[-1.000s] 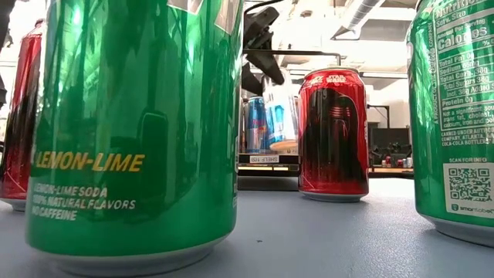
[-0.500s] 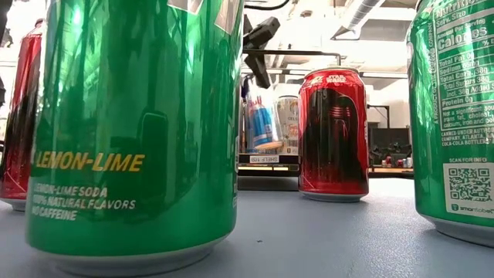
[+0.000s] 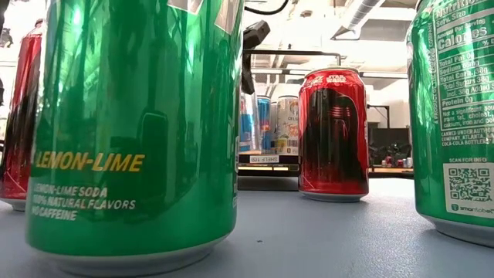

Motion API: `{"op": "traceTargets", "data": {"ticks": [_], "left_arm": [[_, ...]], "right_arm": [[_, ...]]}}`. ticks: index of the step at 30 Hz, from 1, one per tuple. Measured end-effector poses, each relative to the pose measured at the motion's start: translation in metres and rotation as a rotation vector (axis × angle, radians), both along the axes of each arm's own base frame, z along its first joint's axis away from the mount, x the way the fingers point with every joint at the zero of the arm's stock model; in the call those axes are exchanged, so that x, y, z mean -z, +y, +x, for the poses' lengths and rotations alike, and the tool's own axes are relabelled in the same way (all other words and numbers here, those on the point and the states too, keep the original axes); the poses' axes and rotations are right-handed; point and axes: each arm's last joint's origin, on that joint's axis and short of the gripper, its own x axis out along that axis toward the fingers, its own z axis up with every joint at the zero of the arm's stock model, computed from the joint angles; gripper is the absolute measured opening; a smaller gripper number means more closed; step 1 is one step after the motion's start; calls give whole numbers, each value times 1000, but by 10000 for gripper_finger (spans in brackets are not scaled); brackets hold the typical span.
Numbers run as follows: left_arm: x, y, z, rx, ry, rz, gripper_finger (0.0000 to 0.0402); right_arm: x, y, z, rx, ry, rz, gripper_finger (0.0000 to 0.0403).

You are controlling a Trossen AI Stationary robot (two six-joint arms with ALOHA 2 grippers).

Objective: Place canned beverage on shelf
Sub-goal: Put the blue soda can on the shelf aligned with the other blue soda cans

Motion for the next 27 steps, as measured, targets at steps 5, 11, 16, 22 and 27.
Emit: {"op": "traceTargets", "data": {"ticks": [5,11,16,22,27], "left_arm": [[2,-4,-5,-26,45,37,233],[3,-4,-5,-47,36,34,233],[3,-4,-5,-24,54,45,235],[2,-5,-3,32,64,44,257],[2,-5,-3,38,65,37,282]], "right_arm": [[0,0,0,0,0,0,265],[0,0,0,0,0,0,265],[0,0,0,0,-1,0,265],[0,0,0,0,-1,1,265],[0,0,0,0,-1,1,265]]}}
